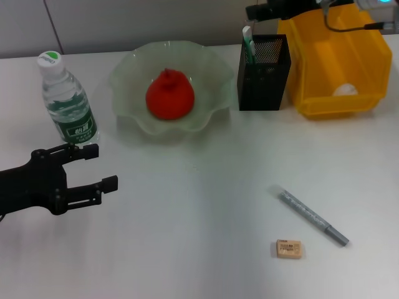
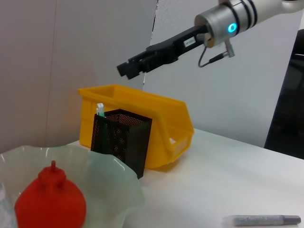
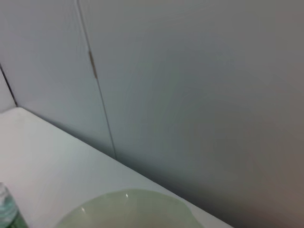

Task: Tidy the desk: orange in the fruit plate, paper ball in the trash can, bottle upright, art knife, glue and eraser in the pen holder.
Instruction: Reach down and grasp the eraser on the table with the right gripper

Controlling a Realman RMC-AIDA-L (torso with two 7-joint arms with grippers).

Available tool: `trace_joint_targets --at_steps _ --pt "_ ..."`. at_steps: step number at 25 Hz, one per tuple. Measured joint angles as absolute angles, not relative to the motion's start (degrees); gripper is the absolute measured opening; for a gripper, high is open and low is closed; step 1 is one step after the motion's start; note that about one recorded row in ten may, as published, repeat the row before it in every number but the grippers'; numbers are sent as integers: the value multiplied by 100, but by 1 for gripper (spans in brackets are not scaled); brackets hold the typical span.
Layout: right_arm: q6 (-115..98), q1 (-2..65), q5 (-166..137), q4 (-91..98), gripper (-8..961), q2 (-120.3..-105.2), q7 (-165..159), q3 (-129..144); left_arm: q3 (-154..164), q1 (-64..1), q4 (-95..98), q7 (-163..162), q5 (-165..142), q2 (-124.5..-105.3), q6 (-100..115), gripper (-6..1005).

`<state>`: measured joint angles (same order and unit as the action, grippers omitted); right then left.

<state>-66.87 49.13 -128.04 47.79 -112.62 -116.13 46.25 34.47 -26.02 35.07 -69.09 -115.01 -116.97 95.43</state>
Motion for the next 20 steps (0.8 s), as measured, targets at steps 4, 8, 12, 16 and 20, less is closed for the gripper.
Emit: trace_joint_targets --at_steps 4,8,12,16,20 --pt "-7200 4454 -12855 5903 610 -11475 -12018 4680 3463 -2601 3505 -6919 -11491 -11674 9602 814" --pt "-7720 4094 -13019 6749 605 -11555 -12580 4965 3470 -2617 3506 -6932 -11491 -11672 9703 815" --pt "-8401 3921 -13489 7530 599 -11644 -13225 5154 3485 -2632 3512 -6964 -11493 -11664 9855 815" --pt "-9517 3941 -14134 8393 594 -11678 -14106 5357 3492 -2631 3519 -6958 -11510 -11642 9960 814" --pt "-10212 4121 -14513 8628 589 -11671 -14512 5491 3491 -2595 3513 -6922 -11518 -11636 10027 814"
